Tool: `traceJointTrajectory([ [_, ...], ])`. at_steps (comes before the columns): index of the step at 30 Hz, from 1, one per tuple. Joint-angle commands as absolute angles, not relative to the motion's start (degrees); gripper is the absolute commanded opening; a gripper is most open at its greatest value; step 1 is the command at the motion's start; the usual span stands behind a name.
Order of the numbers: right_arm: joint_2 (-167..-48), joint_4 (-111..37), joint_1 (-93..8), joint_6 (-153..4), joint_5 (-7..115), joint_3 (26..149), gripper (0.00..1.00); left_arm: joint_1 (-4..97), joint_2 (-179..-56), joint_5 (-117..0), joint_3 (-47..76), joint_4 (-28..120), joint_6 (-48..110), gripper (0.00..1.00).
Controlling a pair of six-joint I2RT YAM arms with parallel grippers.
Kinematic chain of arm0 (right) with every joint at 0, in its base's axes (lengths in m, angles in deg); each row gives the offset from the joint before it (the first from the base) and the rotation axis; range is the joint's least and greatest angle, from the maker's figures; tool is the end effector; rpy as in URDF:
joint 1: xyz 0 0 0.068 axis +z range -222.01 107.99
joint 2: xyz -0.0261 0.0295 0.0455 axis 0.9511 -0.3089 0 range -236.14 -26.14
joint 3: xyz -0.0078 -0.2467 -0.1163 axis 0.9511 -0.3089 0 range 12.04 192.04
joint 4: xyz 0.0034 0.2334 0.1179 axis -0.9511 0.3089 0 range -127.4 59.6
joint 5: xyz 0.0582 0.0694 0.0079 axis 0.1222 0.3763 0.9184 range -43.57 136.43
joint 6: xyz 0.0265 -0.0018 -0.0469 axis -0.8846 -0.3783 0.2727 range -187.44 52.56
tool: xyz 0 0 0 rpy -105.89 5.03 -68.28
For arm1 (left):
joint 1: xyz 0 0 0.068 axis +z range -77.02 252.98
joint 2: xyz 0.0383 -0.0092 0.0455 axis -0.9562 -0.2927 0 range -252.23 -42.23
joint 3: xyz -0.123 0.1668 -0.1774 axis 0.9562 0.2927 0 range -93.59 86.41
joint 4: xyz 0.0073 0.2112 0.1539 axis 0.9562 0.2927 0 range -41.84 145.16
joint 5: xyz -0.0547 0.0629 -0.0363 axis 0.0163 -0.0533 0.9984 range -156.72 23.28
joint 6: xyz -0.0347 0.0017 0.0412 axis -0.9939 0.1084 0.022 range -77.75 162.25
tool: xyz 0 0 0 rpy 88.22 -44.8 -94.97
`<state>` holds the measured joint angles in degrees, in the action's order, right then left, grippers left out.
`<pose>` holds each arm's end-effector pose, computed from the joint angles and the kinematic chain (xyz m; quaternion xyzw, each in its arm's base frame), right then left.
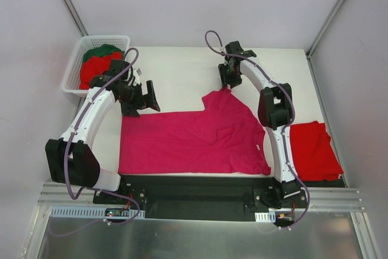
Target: Fold and stack the t-shirts
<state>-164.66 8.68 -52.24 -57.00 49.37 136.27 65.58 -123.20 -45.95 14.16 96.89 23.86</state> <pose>0.4927 0.1791 0.1908 -0.2581 0.9314 0.0455 0.2527 0.2836 -0.0495 0.3059 -0.0401 0.9447 -0.2302 0.2301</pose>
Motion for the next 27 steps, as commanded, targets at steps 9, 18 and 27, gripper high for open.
traceJointTrajectory([
  [9, -163.86, 7.07, -52.67, -58.21, 51.96, 139.93, 0.48, 65.95, -124.85, -44.66, 12.23, 96.94, 25.64, 0.99],
  [18, -164.83, 7.07, -52.67, -58.65, 53.28, 139.93, 0.47, 65.95, -125.02, -44.84, 12.58, 97.03, 25.81, 0.99],
  [27, -165.97, 6.98, -52.67, -58.82, 54.42, 138.96, 0.38, 65.95, -125.2, -45.01, 12.06, 97.12, 25.99, 1.0],
])
